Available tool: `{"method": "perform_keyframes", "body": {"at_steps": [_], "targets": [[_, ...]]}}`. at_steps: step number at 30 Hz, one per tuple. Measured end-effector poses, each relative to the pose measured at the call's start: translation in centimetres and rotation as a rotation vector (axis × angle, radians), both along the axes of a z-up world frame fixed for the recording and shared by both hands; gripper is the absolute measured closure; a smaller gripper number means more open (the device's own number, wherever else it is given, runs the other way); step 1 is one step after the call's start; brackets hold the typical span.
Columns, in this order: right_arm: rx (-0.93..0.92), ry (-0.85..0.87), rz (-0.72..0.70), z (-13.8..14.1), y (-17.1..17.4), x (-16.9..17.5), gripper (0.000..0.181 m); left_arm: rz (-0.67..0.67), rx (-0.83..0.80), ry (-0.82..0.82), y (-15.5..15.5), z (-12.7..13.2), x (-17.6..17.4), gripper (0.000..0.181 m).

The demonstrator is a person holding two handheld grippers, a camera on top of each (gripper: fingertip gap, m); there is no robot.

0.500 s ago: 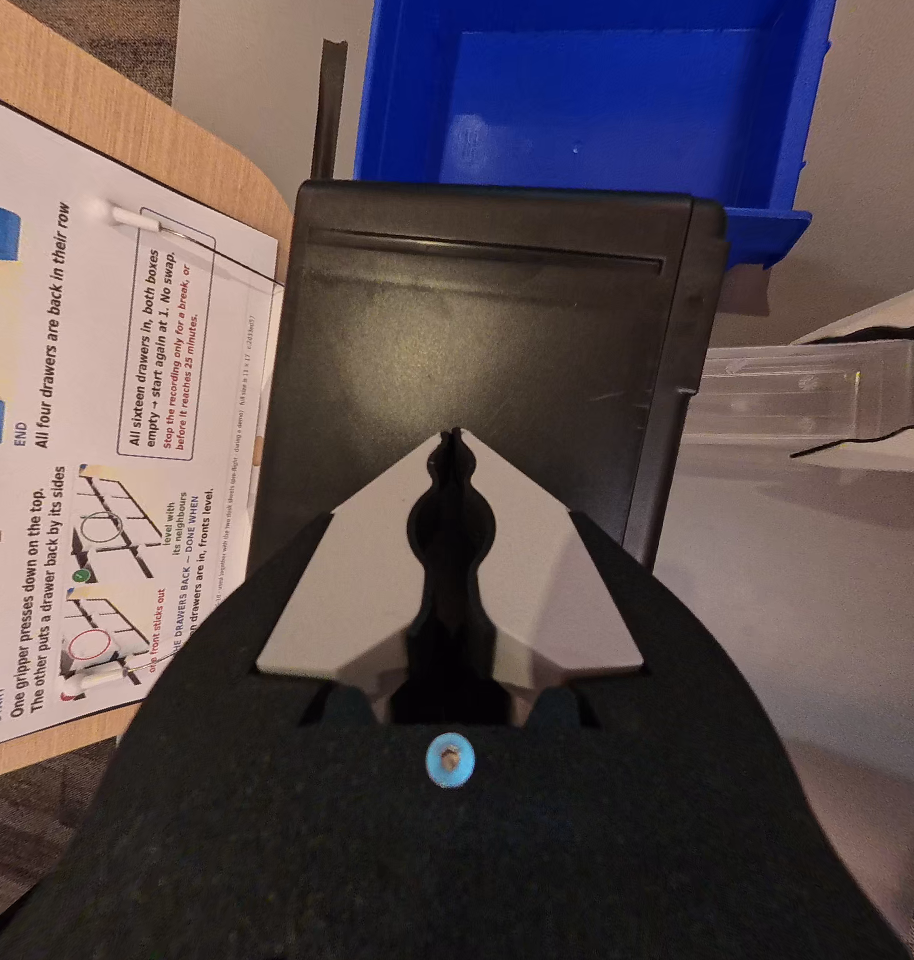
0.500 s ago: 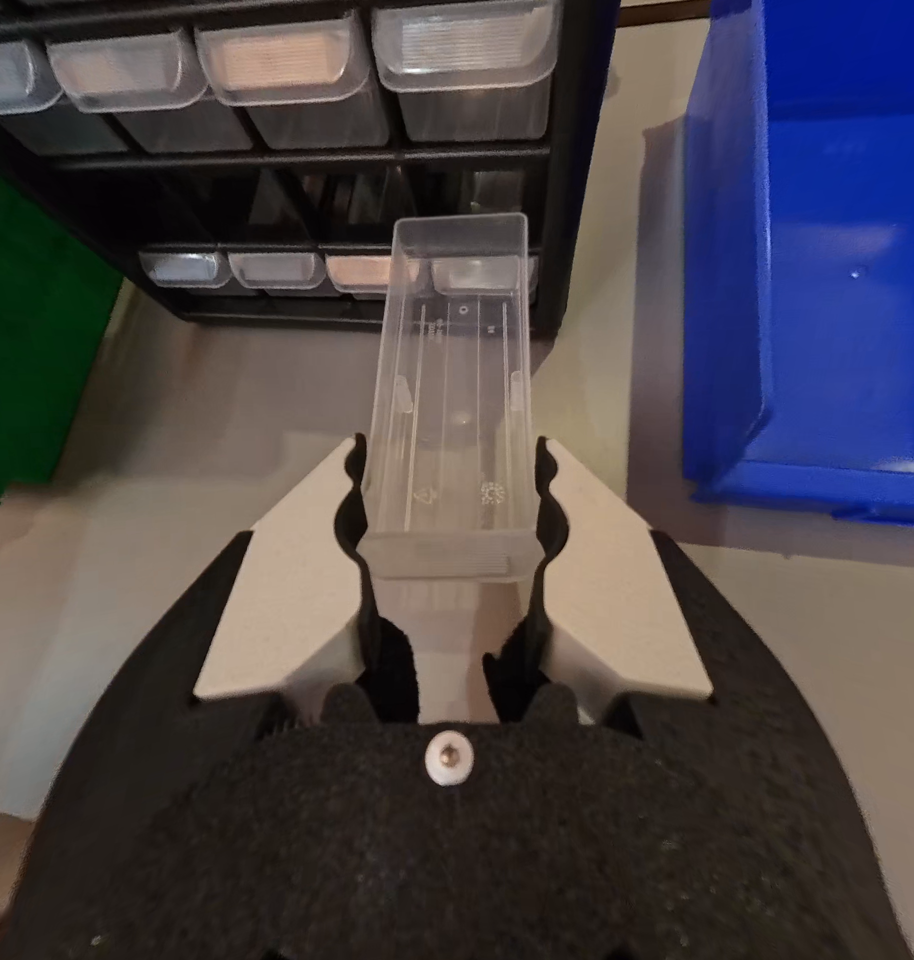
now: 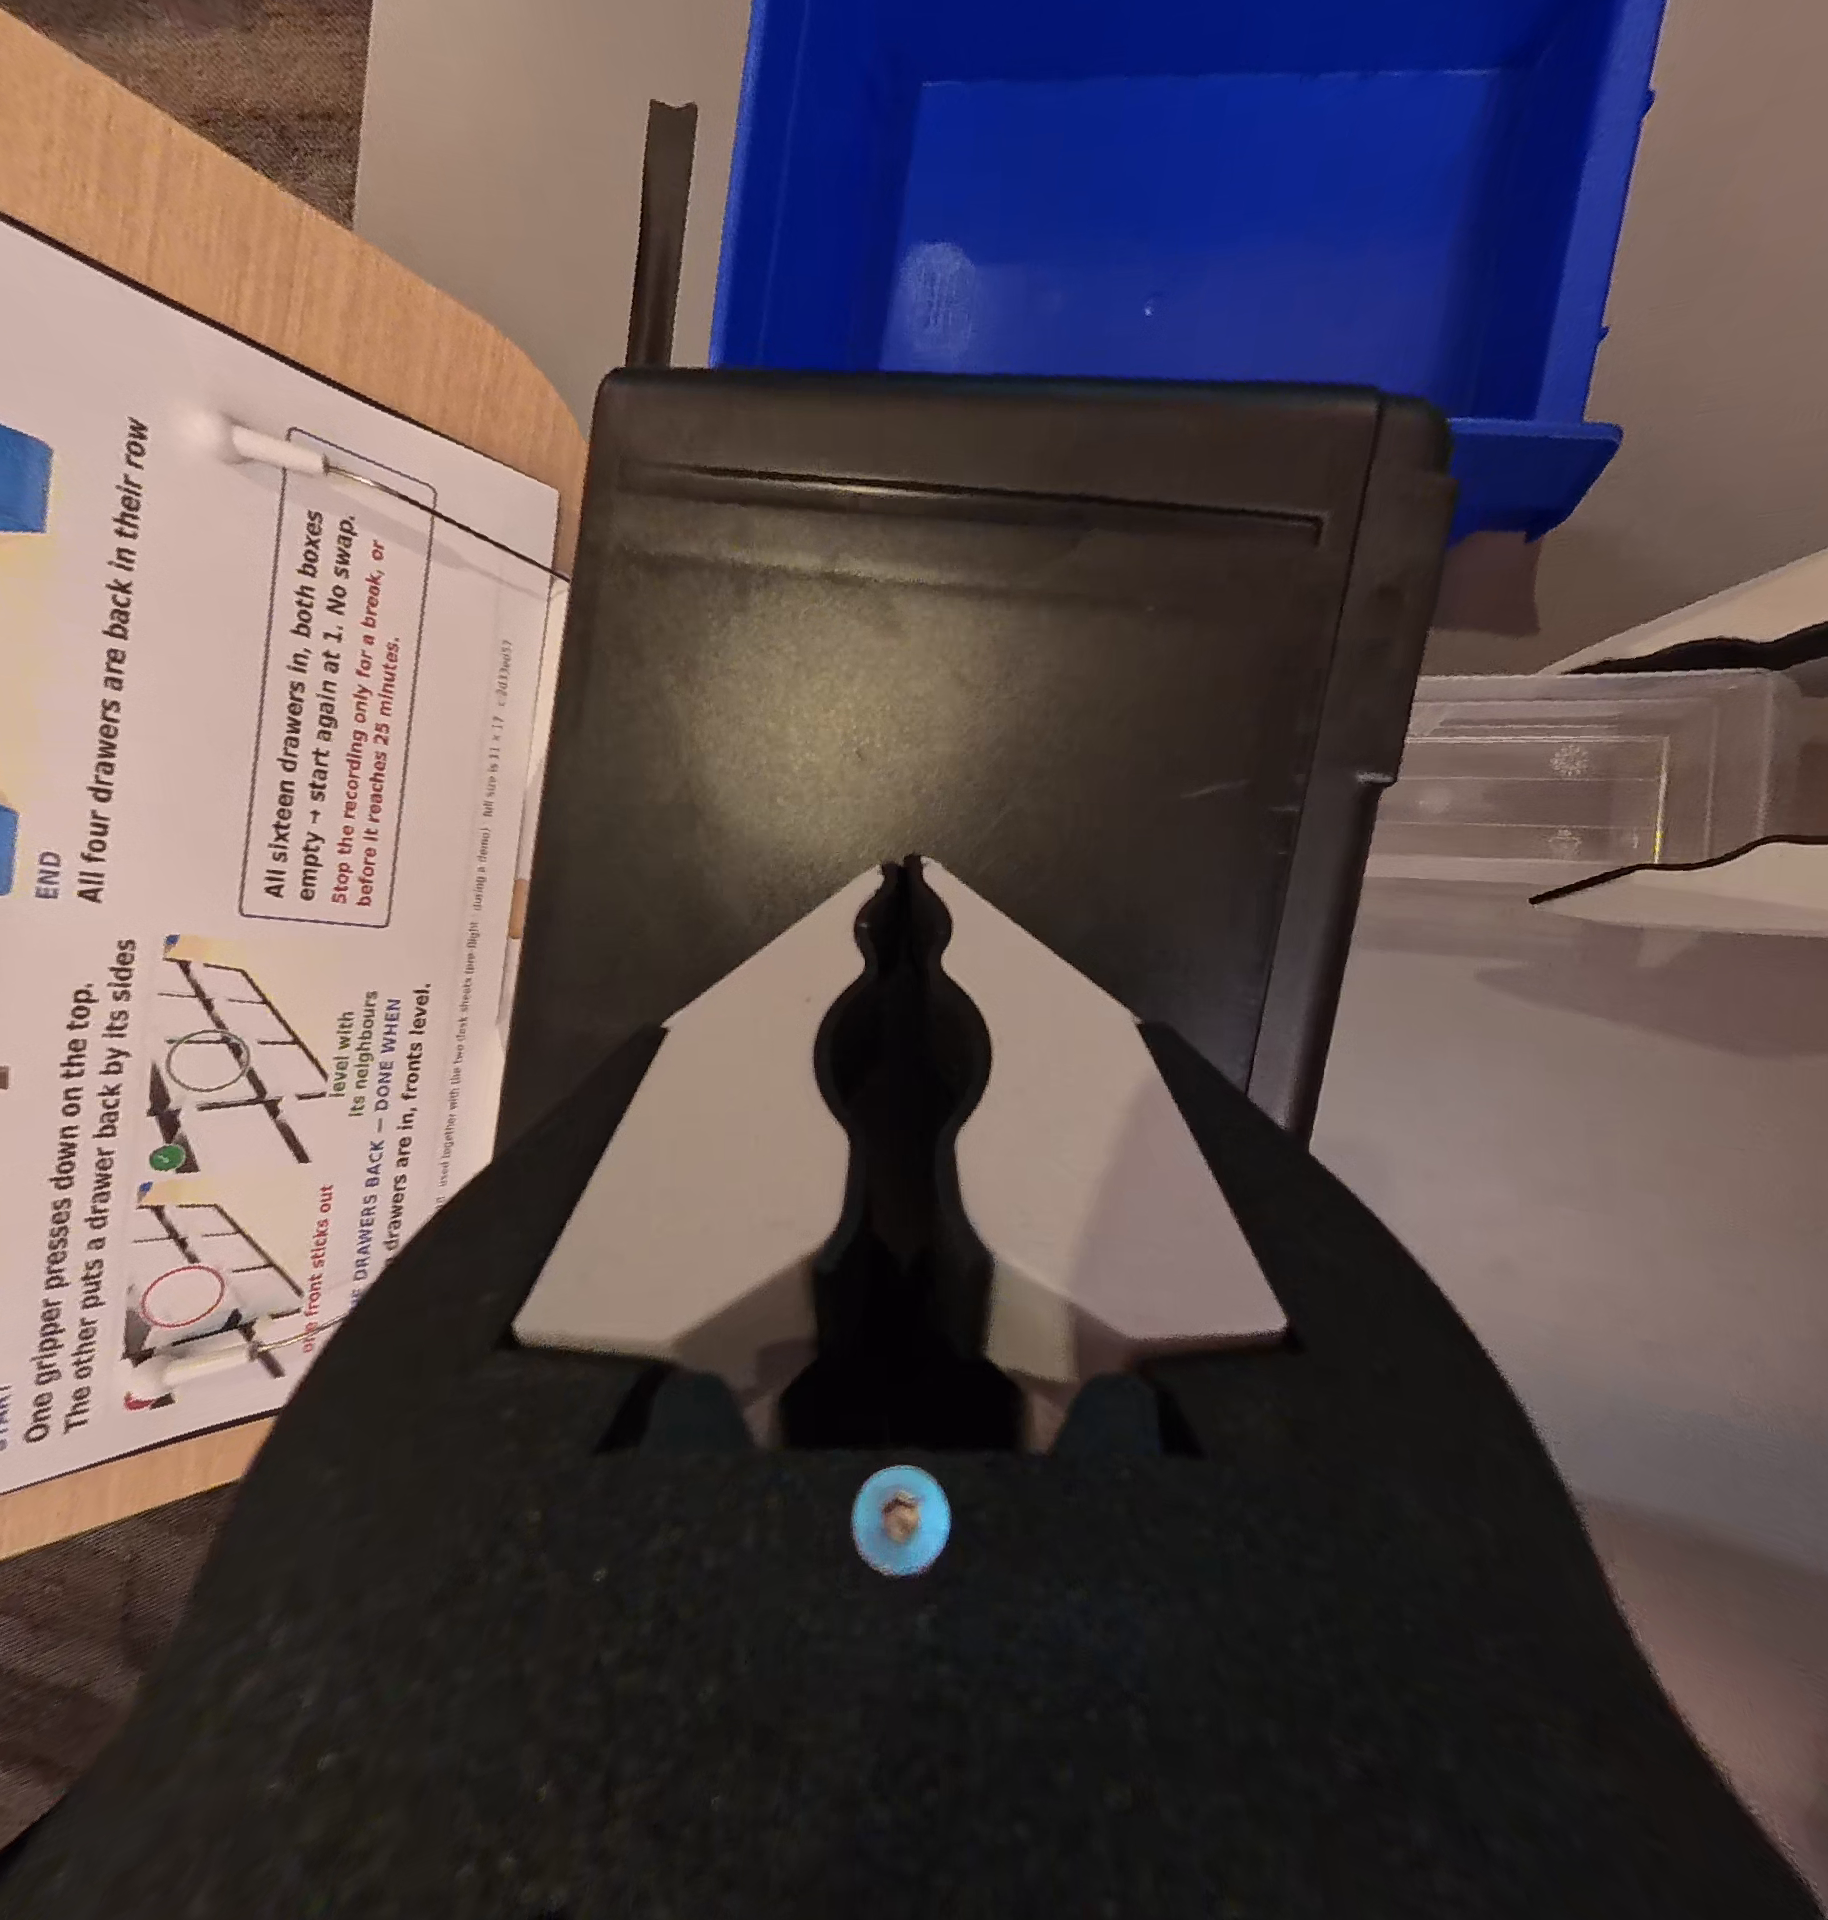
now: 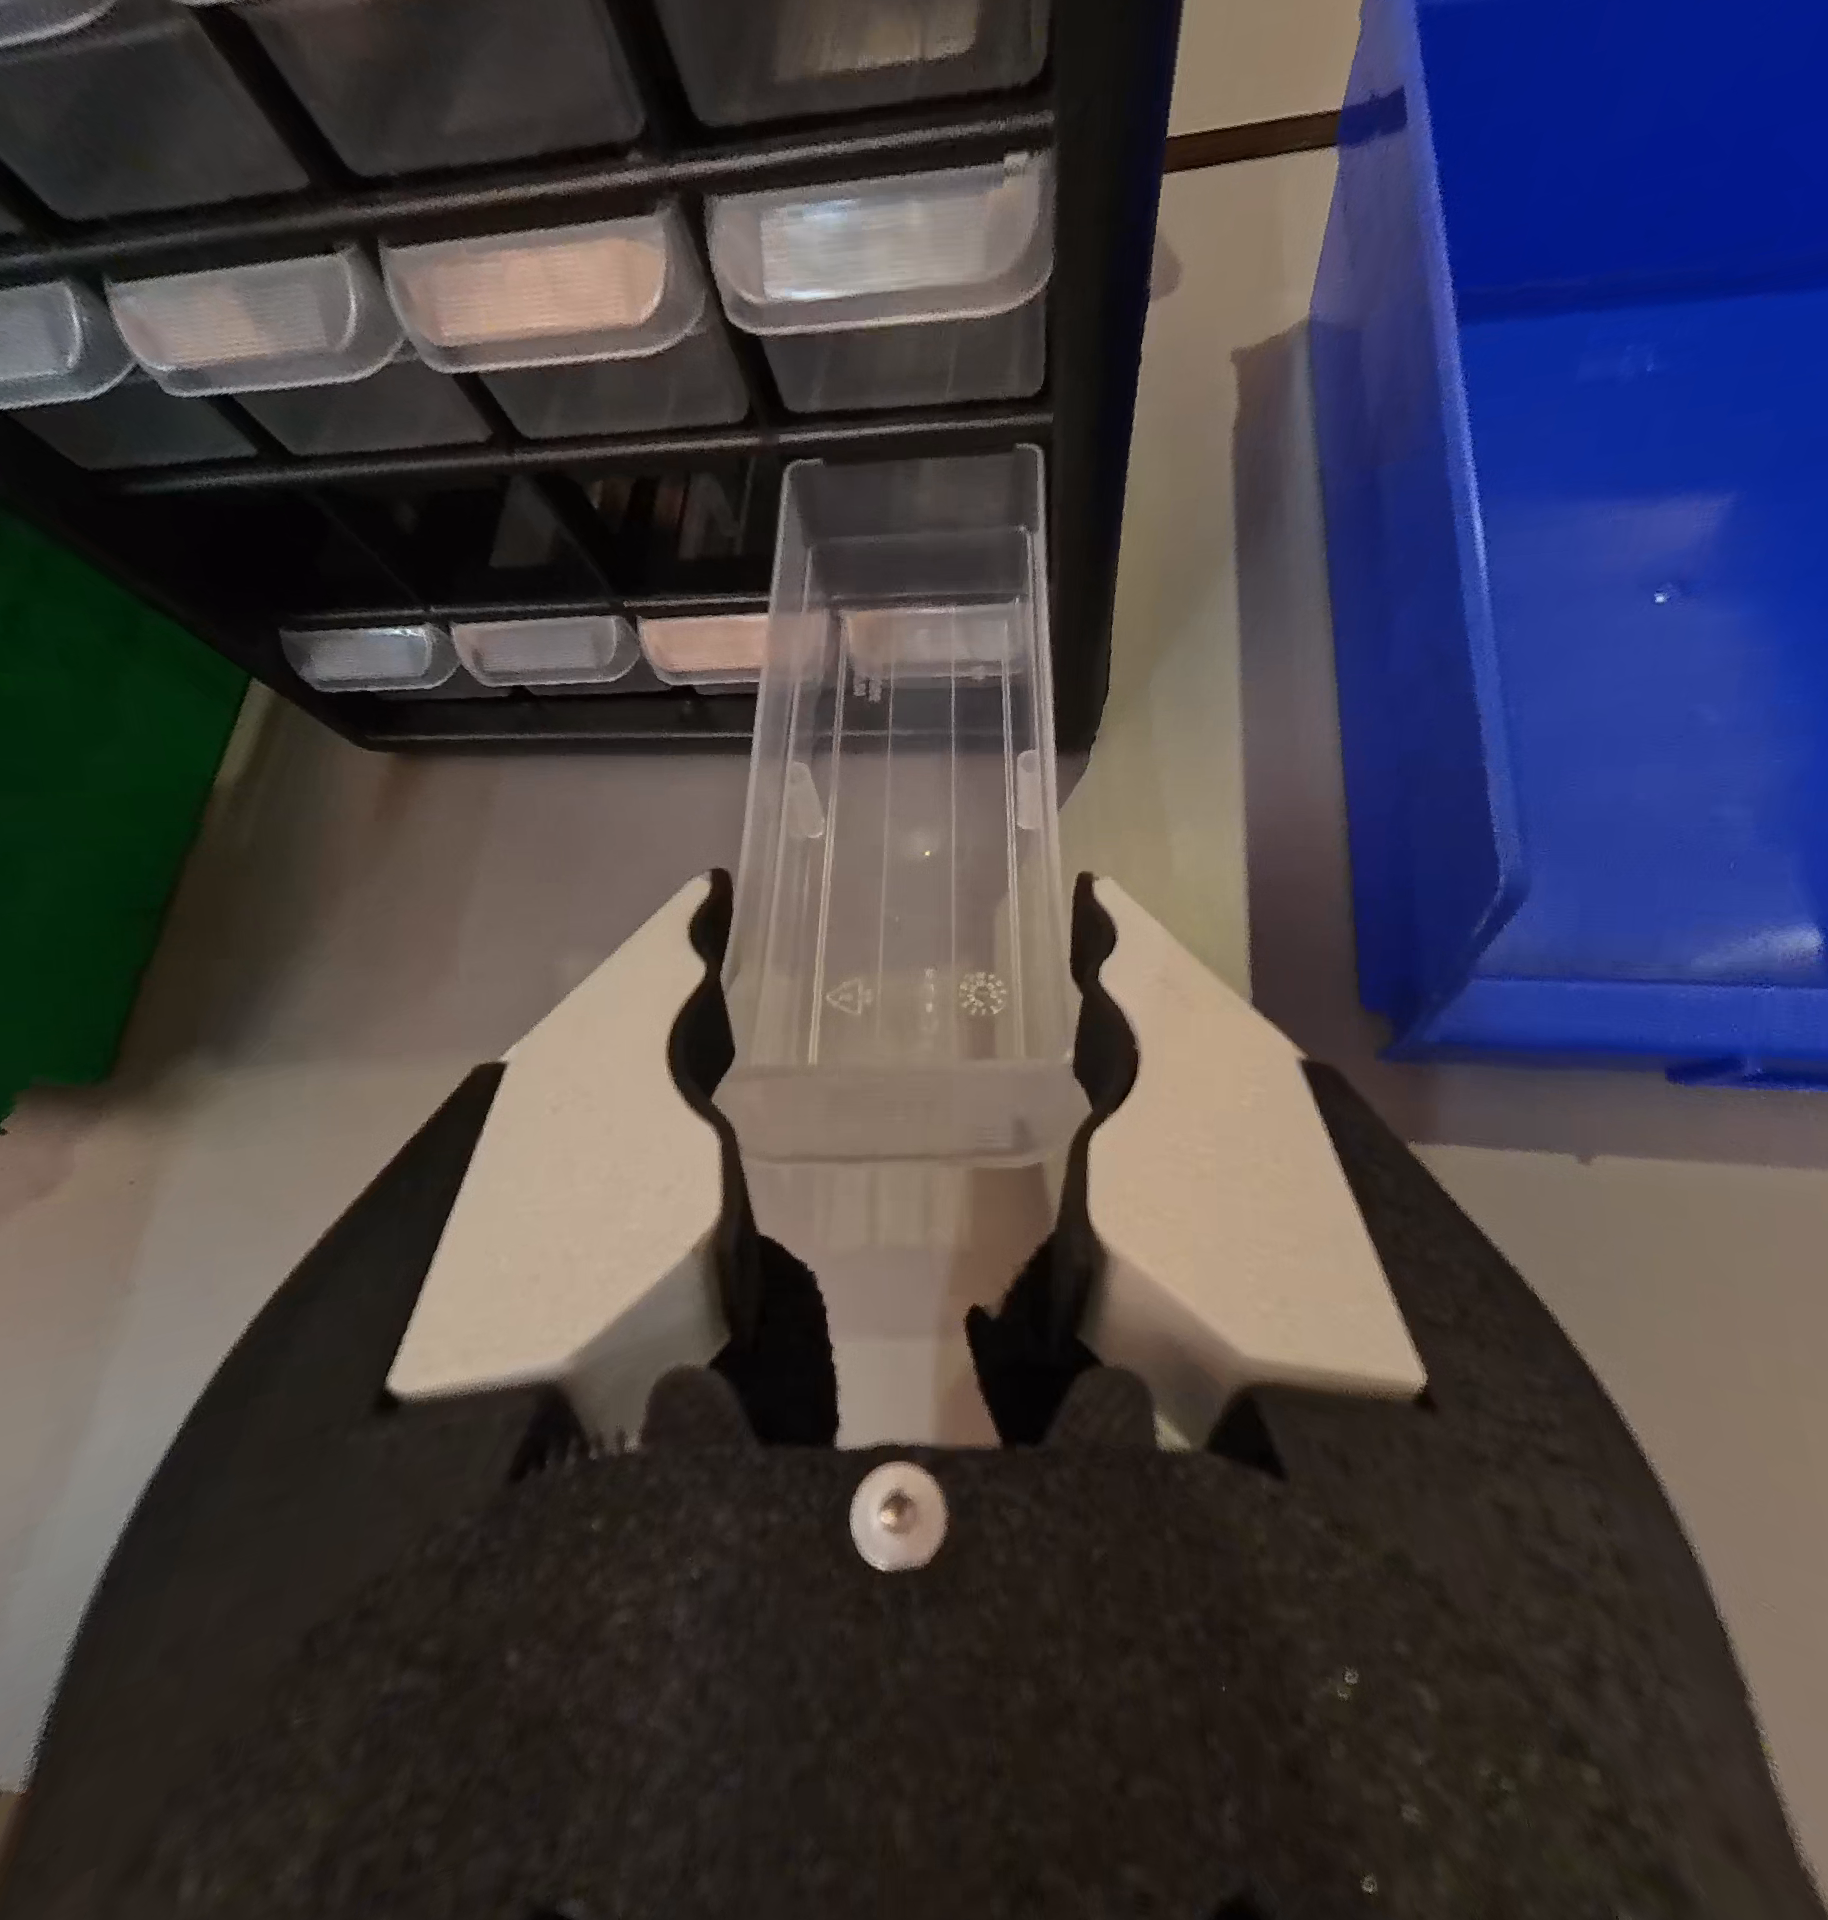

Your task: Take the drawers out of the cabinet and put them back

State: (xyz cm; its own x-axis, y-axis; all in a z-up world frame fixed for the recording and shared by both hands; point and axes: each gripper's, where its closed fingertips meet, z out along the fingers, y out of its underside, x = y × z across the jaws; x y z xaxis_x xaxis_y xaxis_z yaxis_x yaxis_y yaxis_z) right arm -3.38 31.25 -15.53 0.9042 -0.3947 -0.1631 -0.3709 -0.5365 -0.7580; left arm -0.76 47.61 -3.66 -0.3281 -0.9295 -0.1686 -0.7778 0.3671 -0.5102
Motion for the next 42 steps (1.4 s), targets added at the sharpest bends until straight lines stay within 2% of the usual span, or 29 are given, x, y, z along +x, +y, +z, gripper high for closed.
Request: {"method": "perform_keyframes", "body": {"at_steps": [13,21,25,29,31,34,36,40,42], "targets": [[0.094,-0.029,-0.071,-1.4,0.9,0.1,0.115,0.009,0.005,-0.003,0.0,0.0,0.0,0.181],[0.112,-0.037,-0.085,-1.7,4.9,2.2,0.114,0.008,0.006,0.005,0.0,0.0,0.0,0.181],[0.184,-0.074,-0.067,-0.6,6.4,2.6,0.112,0.014,0.006,0.002,0.0,0.0,-0.1,0.181],[0.315,-0.134,-0.067,1.5,4.0,1.8,0.102,0.018,0.002,0.002,0.0,0.0,-0.1,0.181],[0.367,-0.126,-0.076,1.4,1.9,0.8,0.108,0.013,0.005,0.002,0.0,0.0,-0.1,0.181],[0.406,-0.088,-0.114,-0.1,-0.2,-0.1,0.138,0.007,0.005,-0.002,0.0,0.0,0.0,0.181],[0.422,-0.071,-0.115,-0.8,0.3,-0.1,0.15,0.009,-0.002,-0.009,0.0,0.0,0.0,0.181],[0.425,-0.041,-0.122,-1.7,3.2,1.1,0.151,0.018,-0.02,-0.03,0.0,0.0,0.0,0.181],[0.411,-0.079,-0.123,-2.0,4.5,2.0,0.151,0.02,-0.019,-0.03,0.0,0.0,0.0,0.181]]}}
